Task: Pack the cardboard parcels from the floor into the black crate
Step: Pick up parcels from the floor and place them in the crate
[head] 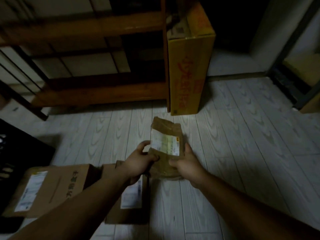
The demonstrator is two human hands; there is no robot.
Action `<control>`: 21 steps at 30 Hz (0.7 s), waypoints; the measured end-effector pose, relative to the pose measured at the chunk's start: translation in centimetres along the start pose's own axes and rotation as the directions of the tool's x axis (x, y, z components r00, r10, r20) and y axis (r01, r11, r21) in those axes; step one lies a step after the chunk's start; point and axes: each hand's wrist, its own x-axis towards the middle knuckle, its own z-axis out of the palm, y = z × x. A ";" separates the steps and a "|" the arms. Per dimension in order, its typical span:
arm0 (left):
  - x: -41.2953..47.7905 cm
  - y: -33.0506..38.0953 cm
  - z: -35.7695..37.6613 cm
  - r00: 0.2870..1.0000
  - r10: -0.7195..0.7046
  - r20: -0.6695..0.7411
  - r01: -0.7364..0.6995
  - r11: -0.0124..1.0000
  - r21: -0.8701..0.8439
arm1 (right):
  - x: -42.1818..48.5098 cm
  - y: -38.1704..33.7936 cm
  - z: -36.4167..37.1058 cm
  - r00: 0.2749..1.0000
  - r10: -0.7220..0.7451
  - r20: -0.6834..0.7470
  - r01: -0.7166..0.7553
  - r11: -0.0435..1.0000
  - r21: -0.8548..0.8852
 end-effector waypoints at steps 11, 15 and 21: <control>-3.0 8.7 -2.0 0.882 0.471 0.037 -0.452 0.864 -0.224 | -2.0 -11.9 -0.8 0.877 -0.463 -0.131 0.480 0.862 0.162; -3.4 9.8 -2.0 0.829 0.557 0.046 -0.532 0.812 -0.240 | -2.9 -13.8 -0.8 0.794 -0.585 -0.165 0.603 0.792 0.093; -7.8 13.1 -2.0 0.775 0.632 0.001 -0.621 0.762 -0.185 | -6.7 -18.4 -0.4 0.764 -0.632 -0.132 0.643 0.764 0.063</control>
